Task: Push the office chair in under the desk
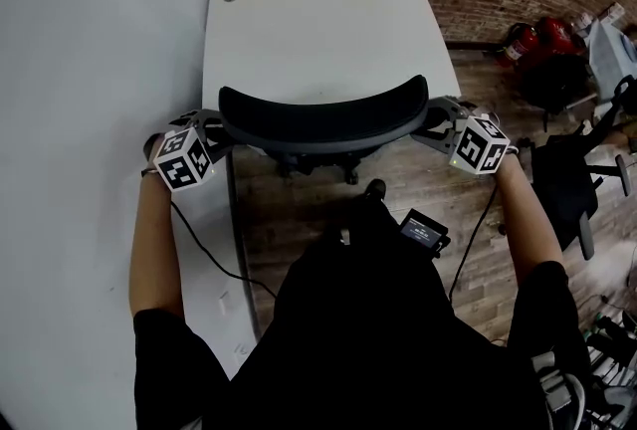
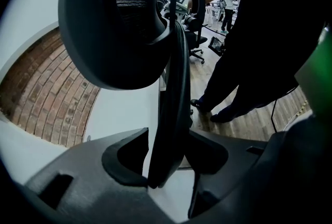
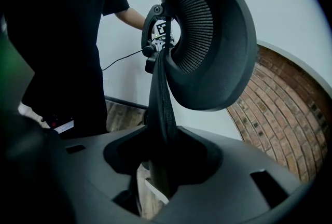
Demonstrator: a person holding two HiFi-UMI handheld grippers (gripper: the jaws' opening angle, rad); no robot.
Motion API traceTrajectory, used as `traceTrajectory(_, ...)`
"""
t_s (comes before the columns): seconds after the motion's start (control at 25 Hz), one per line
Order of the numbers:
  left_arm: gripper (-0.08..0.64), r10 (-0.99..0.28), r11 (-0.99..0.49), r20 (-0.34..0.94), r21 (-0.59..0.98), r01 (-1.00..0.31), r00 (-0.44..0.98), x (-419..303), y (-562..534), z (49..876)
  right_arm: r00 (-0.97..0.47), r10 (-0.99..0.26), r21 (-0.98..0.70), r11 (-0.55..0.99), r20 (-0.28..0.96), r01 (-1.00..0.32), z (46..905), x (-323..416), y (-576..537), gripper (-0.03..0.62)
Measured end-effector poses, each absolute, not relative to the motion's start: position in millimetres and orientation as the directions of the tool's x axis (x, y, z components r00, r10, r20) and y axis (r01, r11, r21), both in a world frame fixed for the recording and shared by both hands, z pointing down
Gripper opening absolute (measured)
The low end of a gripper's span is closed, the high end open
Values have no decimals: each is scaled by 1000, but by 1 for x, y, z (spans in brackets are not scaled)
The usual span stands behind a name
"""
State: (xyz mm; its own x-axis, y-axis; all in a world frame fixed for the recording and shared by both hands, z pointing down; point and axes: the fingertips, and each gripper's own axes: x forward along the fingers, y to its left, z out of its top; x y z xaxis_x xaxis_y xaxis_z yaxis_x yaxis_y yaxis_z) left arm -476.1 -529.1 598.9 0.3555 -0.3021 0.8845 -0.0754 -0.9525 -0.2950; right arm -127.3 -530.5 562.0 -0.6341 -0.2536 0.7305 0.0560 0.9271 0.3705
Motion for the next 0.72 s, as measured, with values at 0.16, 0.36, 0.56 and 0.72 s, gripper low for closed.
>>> traceTrajectory(0.16,225,-327,-943,873,-325,-68,361,-479,-532,589,-645,-266,355,935,716,8,550,-120,-531,184)
traceTrajectory(0.36,230,-357,-933,833,-335,-129,423,-484,-525,563,-717,-289,319,943,634,-98,522,-118,-523,165)
traceTrajectory(0.56,229,-447,-894,660,-356,-272,604,-471,-518,506,-823,-344,292,929,452,-228,467,-124,-514,87)
traceTrajectory(0.72,227,-502,-863,421,-300,-406,756,-451,-505,449,-885,-380,247,916,270,-317,415,-137,-498,43)
